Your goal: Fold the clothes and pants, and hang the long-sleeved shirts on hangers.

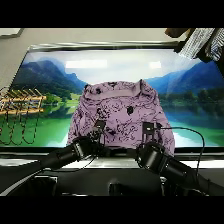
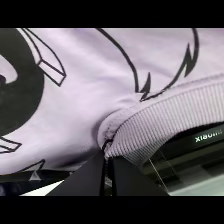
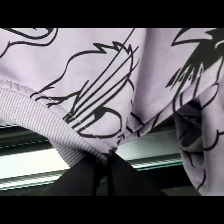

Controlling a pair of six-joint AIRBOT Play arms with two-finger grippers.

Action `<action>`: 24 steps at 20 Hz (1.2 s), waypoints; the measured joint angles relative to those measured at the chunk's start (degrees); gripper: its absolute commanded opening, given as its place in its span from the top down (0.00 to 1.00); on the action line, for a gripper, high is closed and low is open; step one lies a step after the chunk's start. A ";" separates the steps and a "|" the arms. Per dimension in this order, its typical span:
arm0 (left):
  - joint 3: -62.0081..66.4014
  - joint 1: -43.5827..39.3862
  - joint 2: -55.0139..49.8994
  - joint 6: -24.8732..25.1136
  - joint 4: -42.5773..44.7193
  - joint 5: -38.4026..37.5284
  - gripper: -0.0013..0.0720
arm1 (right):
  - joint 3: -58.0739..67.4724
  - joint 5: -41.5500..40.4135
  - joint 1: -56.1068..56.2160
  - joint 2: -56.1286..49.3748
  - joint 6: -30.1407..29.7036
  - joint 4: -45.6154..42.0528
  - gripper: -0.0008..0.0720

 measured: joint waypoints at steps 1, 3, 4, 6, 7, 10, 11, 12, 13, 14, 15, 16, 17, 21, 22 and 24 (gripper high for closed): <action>0.90 0.44 0.15 0.63 0.00 -1.97 0.95 | 0.68 1.09 0.00 0.00 0.04 0.00 0.92; 3.30 1.51 1.79 3.87 0.09 -8.00 0.95 | 3.13 4.96 0.00 0.00 -1.64 -0.02 0.92; 4.28 1.95 3.32 5.64 0.07 -11.04 0.95 | 4.87 7.72 0.00 0.00 -3.23 -0.02 0.92; 5.62 2.54 7.85 8.41 -0.52 -16.85 0.95 | 8.39 13.27 0.00 0.26 -6.25 0.90 0.92; 6.01 2.64 10.73 9.49 -1.70 -19.78 0.95 | 9.88 15.37 0.02 0.70 -7.39 2.49 0.92; 6.64 1.92 19.02 11.76 -7.43 -27.28 0.95 | 12.74 17.99 1.55 3.54 -8.46 11.78 0.92; 6.82 1.18 21.68 11.74 -9.68 -29.27 0.95 | 13.29 18.16 3.15 4.72 -7.17 14.58 0.92; 7.21 0.31 23.87 11.45 -11.76 -30.27 0.95 | 13.99 18.38 5.31 6.01 -5.27 16.61 0.92; 7.87 -0.66 25.79 10.49 -13.29 -31.47 0.95 | 14.93 18.82 7.34 7.08 -3.28 17.70 0.92; 8.96 -1.42 27.21 9.86 -14.16 -32.22 0.95 | 16.46 18.97 9.16 7.98 -1.38 17.99 0.92; 10.40 -1.88 28.09 8.92 -14.62 -32.63 0.95 | 18.51 19.80 10.36 8.59 0.13 17.55 0.92; 12.26 -2.08 28.65 8.61 -14.60 -32.98 0.95 | 21.33 20.90 11.30 9.07 1.27 15.65 0.92; 14.69 -2.03 29.00 7.87 -13.90 -33.22 0.95 | 24.76 22.34 11.96 9.38 2.08 12.52 0.92; 26.36 1.53 28.33 7.04 -8.02 -33.42 0.95 | 39.87 27.61 13.11 9.07 0.66 -2.75 0.92; 29.27 2.93 27.74 7.50 -6.99 -32.72 0.95 | 43.15 27.98 13.22 8.55 -0.55 -6.23 0.92; 34.91 5.88 26.14 8.76 -5.53 -30.88 0.95 | 48.85 26.93 13.38 6.97 -3.61 -13.11 0.92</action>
